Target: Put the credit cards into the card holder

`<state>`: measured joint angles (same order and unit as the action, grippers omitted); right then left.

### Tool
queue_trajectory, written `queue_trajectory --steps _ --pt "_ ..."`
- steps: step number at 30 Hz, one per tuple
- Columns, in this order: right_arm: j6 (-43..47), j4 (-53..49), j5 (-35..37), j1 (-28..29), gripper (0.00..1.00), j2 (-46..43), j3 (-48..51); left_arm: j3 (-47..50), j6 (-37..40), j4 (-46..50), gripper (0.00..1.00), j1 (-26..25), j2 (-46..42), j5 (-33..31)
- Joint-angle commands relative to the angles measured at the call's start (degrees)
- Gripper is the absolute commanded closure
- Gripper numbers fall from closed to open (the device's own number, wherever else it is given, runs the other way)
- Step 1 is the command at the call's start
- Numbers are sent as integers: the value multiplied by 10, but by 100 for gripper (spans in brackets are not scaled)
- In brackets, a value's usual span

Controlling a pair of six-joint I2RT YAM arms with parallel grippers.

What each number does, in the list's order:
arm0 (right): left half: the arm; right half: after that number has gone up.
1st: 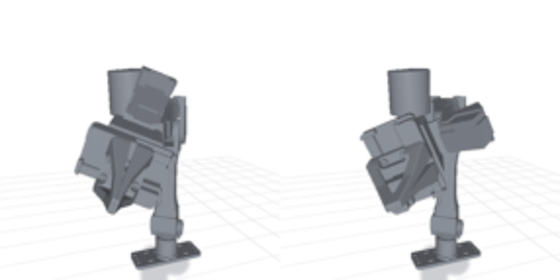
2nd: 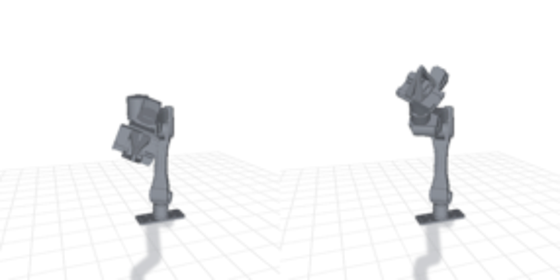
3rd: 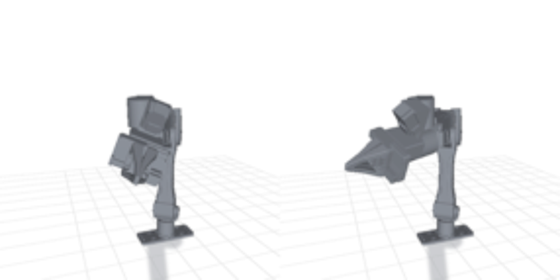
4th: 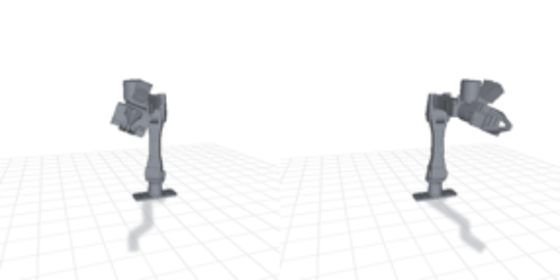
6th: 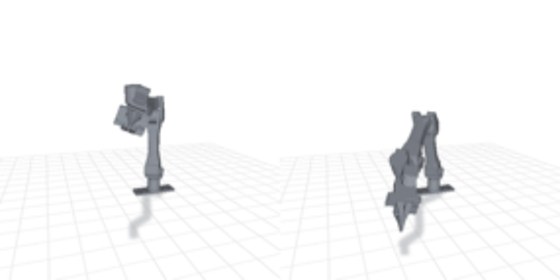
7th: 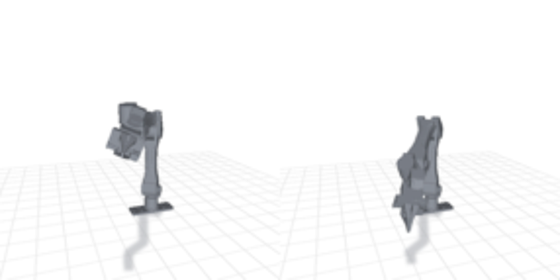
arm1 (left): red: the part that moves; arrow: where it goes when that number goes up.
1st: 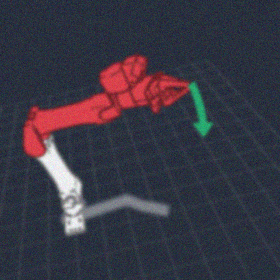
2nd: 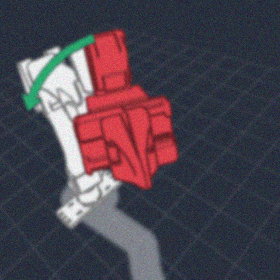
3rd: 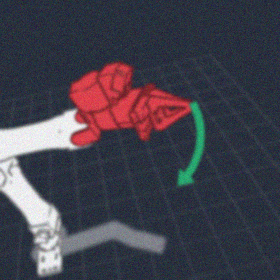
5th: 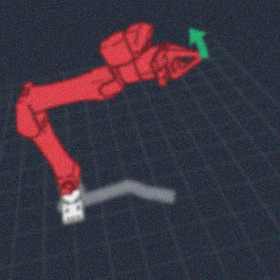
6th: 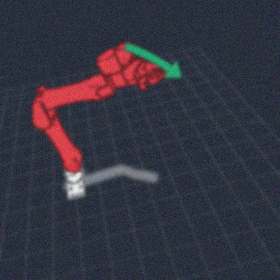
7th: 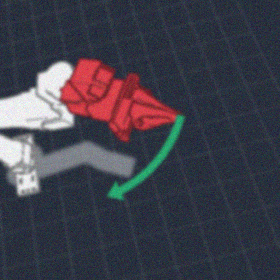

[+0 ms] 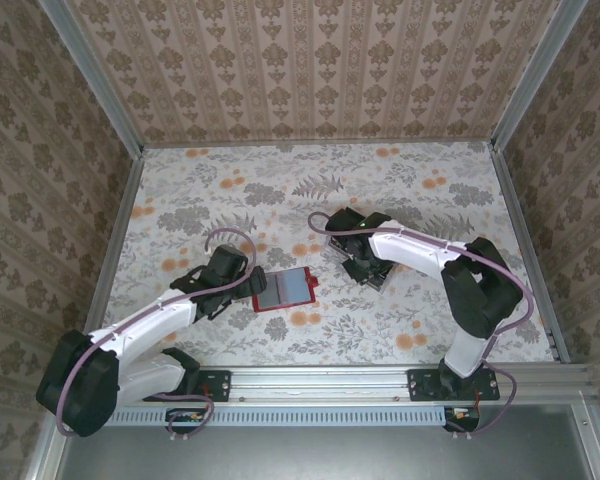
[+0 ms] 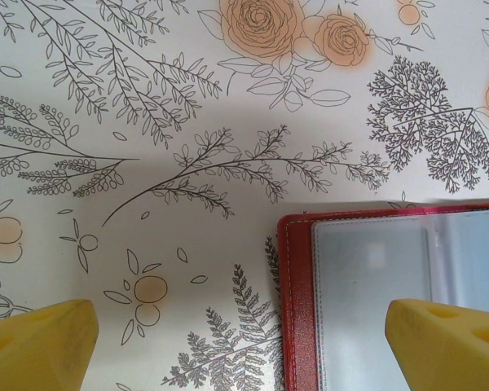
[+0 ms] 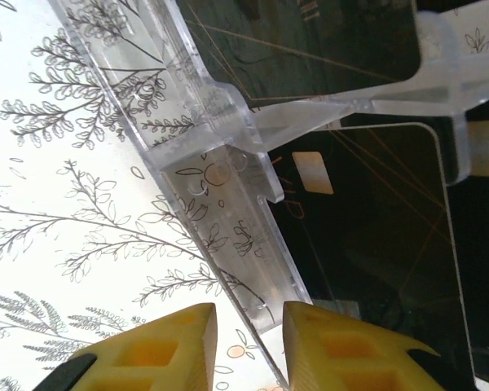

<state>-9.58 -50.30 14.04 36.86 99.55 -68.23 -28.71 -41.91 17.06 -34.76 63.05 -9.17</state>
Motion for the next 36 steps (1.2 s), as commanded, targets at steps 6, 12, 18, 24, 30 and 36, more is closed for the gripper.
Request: queue_trajectory --steps 6,12,18,24,30,36 --pt "9 -9 -15 -9 74 -23 7 -14 4 -6 0 2 5 1" --pt "12 -15 7 -9 75 -9 8 -13 4 -5 0 2 4 0" --pt "15 -17 16 -9 79 -7 7 -12 3 -6 0 2 5 0" --pt "22 -26 35 -7 79 4 6 -13 3 -6 0 2 6 2" --pt "37 -21 50 -7 86 2 8 -12 3 -7 0 3 6 3" --pt "59 -24 34 -6 90 -26 -8 -16 5 -5 0 3 5 4"
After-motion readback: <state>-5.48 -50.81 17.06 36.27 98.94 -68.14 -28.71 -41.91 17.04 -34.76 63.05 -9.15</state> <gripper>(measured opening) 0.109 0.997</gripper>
